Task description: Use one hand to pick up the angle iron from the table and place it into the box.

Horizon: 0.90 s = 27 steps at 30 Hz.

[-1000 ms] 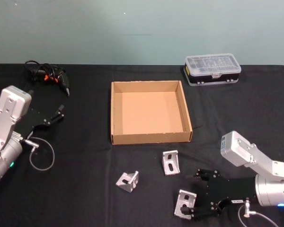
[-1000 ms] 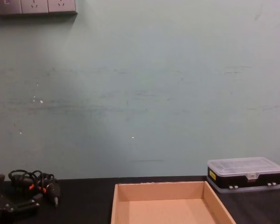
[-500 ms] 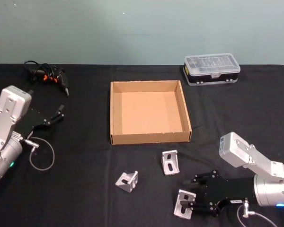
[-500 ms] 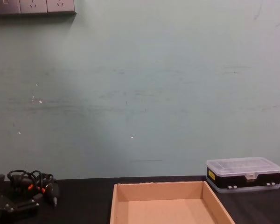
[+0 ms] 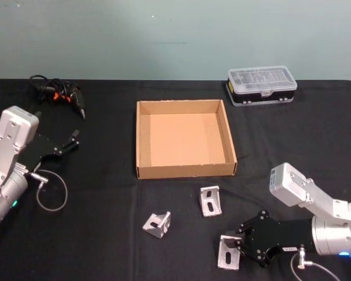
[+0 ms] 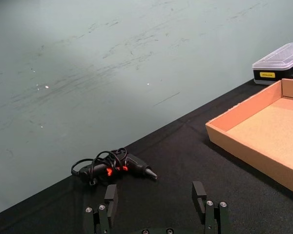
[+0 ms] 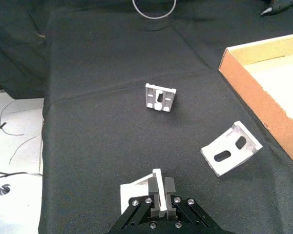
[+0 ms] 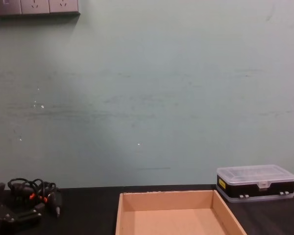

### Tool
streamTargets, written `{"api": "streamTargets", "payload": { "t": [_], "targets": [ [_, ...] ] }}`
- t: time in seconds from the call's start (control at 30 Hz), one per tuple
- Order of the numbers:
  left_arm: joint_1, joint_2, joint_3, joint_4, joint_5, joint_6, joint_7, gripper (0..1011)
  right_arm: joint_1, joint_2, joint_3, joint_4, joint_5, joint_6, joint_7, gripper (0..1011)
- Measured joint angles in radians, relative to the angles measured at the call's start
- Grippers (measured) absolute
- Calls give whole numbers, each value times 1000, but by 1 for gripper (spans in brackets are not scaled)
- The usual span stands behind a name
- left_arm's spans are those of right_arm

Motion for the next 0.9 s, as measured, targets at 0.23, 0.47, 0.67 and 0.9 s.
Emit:
{"api": "streamTargets", "payload": {
  "t": [0.23,0.47,0.67,0.9],
  "targets": [
    [0,0,0,0,0,0,0,1000,2,-3,-2,-4,-2,2,-4,80],
    [0,0,0,0,0,0,0,1000,-16,1,48,-42,17,-10,-64,80],
    [0,0,0,0,0,0,0,1000,-25,-5,113,-65,20,-26,-141,80],
    [0,0,0,0,0,0,0,1000,9,-49,153,-54,-32,-29,-219,80]
  ]
}}
